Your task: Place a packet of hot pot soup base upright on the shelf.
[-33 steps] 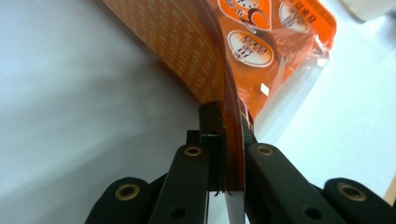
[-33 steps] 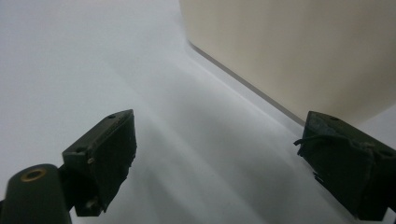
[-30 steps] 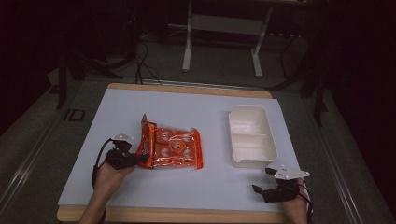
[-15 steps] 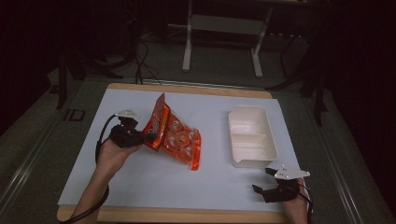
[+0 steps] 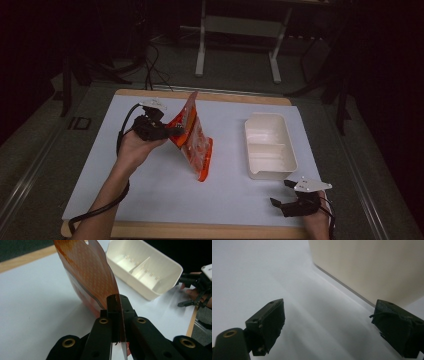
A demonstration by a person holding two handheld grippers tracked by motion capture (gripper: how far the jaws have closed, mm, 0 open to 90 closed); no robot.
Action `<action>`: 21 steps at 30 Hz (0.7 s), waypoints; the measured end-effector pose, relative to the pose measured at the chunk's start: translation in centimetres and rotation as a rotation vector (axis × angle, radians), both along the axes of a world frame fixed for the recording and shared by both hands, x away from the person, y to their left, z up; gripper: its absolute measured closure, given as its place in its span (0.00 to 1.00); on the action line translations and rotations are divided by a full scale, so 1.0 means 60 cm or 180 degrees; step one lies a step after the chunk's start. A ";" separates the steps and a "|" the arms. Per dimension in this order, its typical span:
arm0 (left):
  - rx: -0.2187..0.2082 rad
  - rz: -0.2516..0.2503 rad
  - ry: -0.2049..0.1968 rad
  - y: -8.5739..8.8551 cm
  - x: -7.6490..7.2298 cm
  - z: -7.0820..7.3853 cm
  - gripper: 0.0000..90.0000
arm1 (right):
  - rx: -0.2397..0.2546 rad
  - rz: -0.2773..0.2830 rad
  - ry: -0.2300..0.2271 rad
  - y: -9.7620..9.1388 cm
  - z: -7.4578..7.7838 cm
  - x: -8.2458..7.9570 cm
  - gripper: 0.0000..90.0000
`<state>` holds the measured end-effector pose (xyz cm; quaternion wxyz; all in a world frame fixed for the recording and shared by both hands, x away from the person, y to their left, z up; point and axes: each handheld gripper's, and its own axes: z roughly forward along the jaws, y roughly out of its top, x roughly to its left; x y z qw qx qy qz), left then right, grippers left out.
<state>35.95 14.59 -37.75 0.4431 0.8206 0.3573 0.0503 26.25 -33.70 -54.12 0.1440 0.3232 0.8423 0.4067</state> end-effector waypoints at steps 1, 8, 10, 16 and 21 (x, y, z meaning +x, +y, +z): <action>-0.0015 -0.0008 0.0001 -0.004 0.003 0.003 1.00 | 0.0000 0.0000 0.0000 0.000 0.000 0.000 0.12; -0.0056 -0.0088 -0.0040 -0.028 0.017 0.023 1.00 | 0.0012 0.0006 -0.0008 -0.001 0.000 0.000 0.12; -0.0046 -0.0101 -0.0062 -0.035 0.019 0.029 1.00 | 0.0011 0.0010 -0.0011 -0.001 0.000 0.000 0.12; -0.0093 -0.0135 -0.0104 -0.045 0.024 0.044 1.00 | 0.0012 0.0012 -0.0008 -0.001 0.000 0.000 0.12; -0.0067 -0.0174 -0.0097 -0.059 0.029 0.047 1.00 | 0.0014 0.0013 -0.0007 -0.001 0.000 0.000 0.12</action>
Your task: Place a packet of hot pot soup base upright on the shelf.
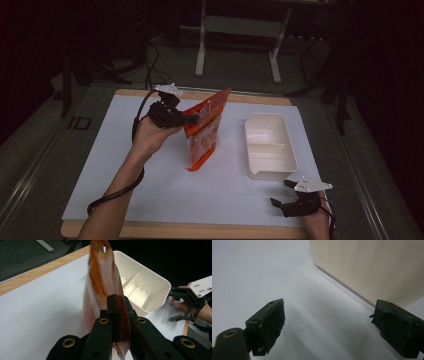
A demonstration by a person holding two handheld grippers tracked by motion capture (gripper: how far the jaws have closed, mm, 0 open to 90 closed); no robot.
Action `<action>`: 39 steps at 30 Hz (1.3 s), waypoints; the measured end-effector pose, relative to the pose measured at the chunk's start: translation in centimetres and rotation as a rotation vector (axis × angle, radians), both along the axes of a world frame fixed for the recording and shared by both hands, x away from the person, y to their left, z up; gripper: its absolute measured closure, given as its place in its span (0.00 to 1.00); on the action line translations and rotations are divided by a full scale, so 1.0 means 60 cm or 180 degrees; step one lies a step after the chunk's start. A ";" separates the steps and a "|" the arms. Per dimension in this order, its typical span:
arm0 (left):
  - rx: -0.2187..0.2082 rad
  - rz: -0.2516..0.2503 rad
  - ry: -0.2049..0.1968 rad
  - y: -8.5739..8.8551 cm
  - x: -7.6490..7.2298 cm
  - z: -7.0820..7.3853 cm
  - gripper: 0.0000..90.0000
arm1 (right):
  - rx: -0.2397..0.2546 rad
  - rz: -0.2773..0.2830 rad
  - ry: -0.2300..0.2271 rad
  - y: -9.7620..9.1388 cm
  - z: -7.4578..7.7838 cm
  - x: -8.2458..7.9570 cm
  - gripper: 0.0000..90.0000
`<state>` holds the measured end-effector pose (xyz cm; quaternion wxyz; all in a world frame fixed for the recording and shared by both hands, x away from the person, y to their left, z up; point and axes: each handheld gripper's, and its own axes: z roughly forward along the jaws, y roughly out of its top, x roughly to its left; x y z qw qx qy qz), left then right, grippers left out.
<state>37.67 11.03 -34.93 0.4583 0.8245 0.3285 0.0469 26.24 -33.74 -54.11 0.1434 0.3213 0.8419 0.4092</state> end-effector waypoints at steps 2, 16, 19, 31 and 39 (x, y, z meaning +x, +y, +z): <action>-0.0013 -0.0025 -0.0001 -0.007 0.000 0.001 1.00 | 0.0002 -0.0001 0.0000 0.000 0.000 0.000 0.12; -0.0088 -0.0105 -0.0011 -0.029 0.000 0.024 1.00 | 0.0007 0.0010 -0.0003 -0.001 0.000 0.000 0.12; -0.0127 -0.0130 -0.0025 -0.034 -0.003 0.030 1.00 | 0.0008 0.0007 0.0005 -0.001 0.000 0.000 0.12; -0.0252 -0.0279 -0.0121 -0.052 -0.014 0.066 1.00 | 0.0003 0.0008 0.0005 -0.001 0.000 0.000 0.12; -0.0307 -0.0341 -0.0171 -0.071 -0.019 0.086 1.00 | 0.0008 0.0016 0.0014 -0.001 0.000 0.000 0.12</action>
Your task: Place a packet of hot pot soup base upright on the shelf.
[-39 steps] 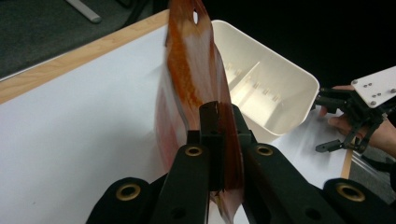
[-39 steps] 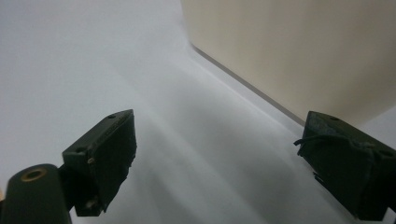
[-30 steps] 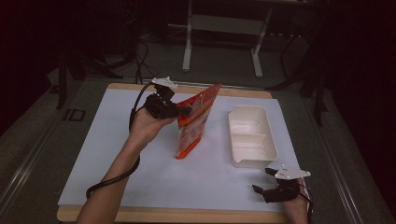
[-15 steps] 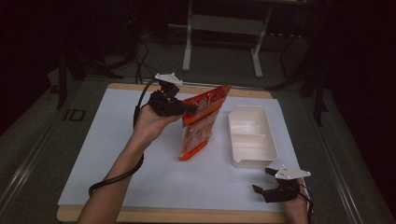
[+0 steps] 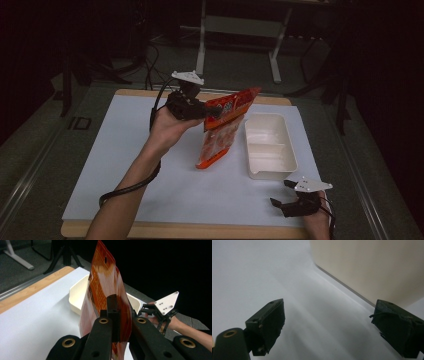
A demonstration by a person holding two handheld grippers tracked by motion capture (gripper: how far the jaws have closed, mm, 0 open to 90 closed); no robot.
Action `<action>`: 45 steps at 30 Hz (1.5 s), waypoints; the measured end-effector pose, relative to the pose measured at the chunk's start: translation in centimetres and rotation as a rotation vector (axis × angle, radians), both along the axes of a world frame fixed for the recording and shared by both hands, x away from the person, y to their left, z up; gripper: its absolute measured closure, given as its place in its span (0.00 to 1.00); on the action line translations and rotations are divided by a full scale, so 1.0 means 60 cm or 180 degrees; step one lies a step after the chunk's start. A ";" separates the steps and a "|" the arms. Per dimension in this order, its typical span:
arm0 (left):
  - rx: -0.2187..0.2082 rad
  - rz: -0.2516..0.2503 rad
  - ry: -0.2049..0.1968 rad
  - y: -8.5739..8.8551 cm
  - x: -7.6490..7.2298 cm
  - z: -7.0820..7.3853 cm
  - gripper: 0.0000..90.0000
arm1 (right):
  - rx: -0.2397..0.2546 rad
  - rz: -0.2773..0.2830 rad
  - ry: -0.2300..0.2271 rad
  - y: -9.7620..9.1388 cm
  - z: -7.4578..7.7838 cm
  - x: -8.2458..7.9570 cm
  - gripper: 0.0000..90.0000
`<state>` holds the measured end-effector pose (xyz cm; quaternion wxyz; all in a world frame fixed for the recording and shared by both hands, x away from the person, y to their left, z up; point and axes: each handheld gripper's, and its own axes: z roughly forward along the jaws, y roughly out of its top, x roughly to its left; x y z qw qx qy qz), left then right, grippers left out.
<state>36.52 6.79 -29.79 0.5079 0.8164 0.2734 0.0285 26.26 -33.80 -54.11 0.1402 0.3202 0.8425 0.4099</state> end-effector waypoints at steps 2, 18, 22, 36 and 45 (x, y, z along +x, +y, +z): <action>-0.0030 -0.0003 -0.0017 -0.005 -0.001 0.006 1.00 | 0.0003 0.0000 0.0001 0.000 0.000 0.000 0.12; -0.0021 -0.0161 -0.0101 -0.050 -0.005 0.034 1.00 | 0.0000 0.0010 0.0003 0.000 0.000 0.000 0.12; -0.0003 -0.0176 -0.0117 -0.061 -0.004 0.040 1.00 | -0.0002 0.0009 -0.0001 0.000 0.000 0.000 0.12; -0.0011 -0.0289 -0.0137 -0.105 0.000 0.057 1.00 | -0.0003 0.0011 -0.0003 0.000 0.000 0.000 0.12; -0.0052 -0.0357 -0.0119 -0.135 0.000 0.058 1.00 | 0.0003 0.0007 -0.0005 -0.001 0.000 -0.001 0.12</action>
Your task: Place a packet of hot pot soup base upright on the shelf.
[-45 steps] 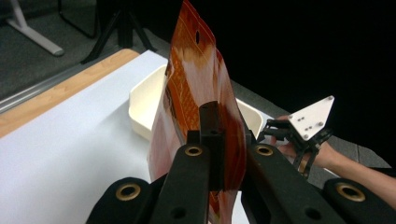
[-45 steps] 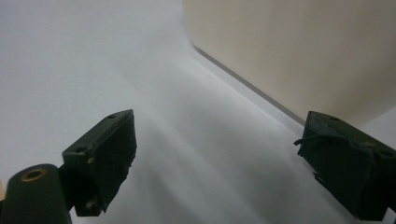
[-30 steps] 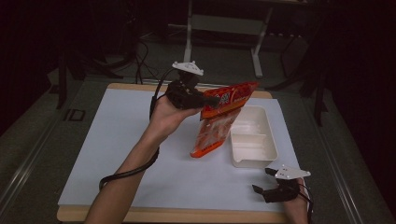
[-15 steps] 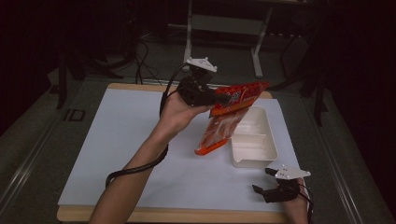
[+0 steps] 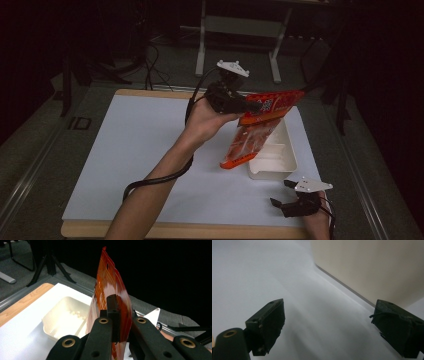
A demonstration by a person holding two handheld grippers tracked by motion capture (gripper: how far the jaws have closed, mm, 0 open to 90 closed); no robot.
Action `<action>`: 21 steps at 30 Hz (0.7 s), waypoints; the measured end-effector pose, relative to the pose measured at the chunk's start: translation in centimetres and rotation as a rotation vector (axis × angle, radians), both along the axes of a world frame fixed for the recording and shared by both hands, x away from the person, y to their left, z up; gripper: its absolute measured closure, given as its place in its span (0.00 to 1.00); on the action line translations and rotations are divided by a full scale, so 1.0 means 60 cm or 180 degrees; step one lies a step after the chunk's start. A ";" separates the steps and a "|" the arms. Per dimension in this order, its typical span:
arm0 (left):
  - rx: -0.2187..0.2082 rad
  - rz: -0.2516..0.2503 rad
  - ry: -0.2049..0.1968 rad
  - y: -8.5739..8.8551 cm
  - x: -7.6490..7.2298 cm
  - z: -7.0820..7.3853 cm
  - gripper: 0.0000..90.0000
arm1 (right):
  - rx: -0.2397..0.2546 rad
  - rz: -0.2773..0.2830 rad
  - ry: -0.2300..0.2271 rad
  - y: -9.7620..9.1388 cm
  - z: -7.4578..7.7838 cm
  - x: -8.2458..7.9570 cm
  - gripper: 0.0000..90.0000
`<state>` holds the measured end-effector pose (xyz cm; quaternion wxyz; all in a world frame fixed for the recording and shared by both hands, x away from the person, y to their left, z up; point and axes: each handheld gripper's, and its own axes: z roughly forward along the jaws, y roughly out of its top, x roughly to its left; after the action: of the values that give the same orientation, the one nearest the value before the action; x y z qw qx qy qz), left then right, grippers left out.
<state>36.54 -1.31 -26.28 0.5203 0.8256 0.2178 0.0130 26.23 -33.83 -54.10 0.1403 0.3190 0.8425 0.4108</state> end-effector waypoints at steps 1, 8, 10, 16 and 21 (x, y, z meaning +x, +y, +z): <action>0.0004 0.0001 -0.0003 -0.002 0.001 0.000 1.00 | -0.0001 0.0001 0.0001 0.000 0.000 0.000 0.12; -0.0014 0.0025 0.0004 -0.021 0.008 0.002 1.00 | 0.0005 -0.0004 0.0003 0.000 0.000 0.000 0.12; -0.0009 0.0031 -0.0034 -0.027 0.008 0.002 1.00 | 0.0007 0.0000 0.0001 0.000 0.000 0.000 0.12; -0.0051 0.0043 -0.0010 -0.040 0.014 0.005 1.00 | 0.0012 -0.0003 0.0000 0.000 0.000 0.000 0.12; -0.0086 0.0041 -0.0007 -0.051 0.015 0.008 1.00 | 0.0011 -0.0003 -0.0001 0.000 0.000 0.000 0.12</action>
<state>37.43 -4.40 -25.82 0.5316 0.8170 0.2227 0.0144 26.21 -33.85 -54.09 0.1400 0.3195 0.8417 0.4122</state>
